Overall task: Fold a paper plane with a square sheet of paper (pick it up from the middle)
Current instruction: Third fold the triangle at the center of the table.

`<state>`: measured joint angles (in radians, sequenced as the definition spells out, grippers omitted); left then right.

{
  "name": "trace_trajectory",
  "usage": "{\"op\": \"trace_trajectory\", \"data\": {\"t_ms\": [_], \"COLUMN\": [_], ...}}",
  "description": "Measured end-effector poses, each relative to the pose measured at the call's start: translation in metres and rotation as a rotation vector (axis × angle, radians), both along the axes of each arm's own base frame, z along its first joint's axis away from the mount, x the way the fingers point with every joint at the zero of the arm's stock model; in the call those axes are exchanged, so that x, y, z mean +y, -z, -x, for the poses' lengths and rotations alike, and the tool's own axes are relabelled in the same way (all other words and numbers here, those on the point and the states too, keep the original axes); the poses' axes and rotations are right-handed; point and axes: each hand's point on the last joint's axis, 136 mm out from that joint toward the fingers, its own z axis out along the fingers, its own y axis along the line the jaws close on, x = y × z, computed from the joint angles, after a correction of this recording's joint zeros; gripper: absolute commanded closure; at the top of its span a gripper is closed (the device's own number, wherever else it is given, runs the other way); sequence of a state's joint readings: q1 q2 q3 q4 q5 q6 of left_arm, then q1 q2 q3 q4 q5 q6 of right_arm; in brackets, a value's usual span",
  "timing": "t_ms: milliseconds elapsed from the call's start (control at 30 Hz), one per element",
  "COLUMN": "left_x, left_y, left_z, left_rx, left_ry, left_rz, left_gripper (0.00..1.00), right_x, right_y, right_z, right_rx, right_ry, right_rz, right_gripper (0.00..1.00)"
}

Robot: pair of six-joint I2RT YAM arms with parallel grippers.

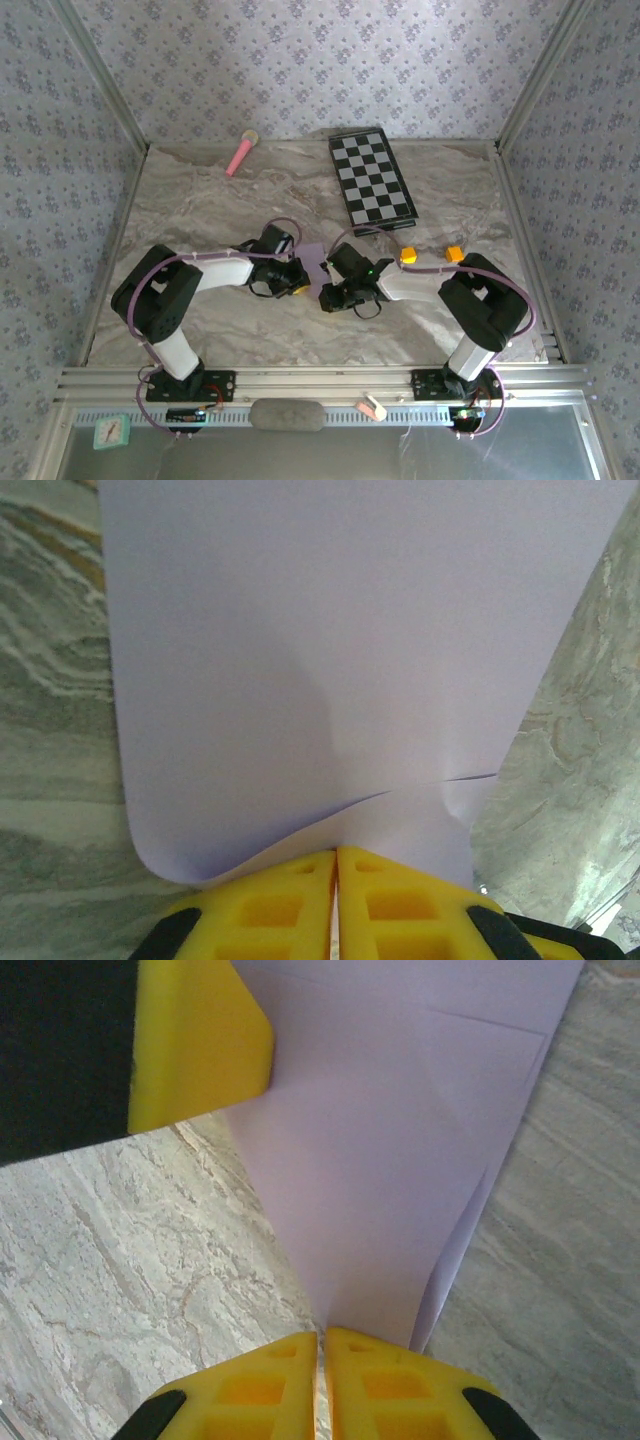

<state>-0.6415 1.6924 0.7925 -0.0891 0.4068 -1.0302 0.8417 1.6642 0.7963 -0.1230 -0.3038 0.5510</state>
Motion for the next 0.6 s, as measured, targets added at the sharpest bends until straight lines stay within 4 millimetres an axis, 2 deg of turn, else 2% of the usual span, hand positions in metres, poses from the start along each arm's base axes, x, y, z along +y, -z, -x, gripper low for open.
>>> {"op": "trace_trajectory", "data": {"t_ms": [300,467,600], "left_x": [-0.002,-0.001,-0.002], "left_y": [0.000,0.000,0.000], "left_z": [0.000,-0.001,-0.001], "left_rx": [0.016,0.021,0.025], "left_ry": [0.003,0.002,0.003], "left_rz": [-0.003,-0.005,-0.005], "left_gripper": [0.90,0.90,0.90], "right_x": [-0.008,-0.005,0.004], "right_y": [-0.005,-0.028,-0.039], "right_z": [0.004,0.003,-0.004], "right_rx": [-0.011,-0.049,-0.069], "right_ry": [0.015,0.020,0.032], "right_rz": [-0.033,-0.084,-0.104], "right_gripper": [0.86,0.82,0.87]}}
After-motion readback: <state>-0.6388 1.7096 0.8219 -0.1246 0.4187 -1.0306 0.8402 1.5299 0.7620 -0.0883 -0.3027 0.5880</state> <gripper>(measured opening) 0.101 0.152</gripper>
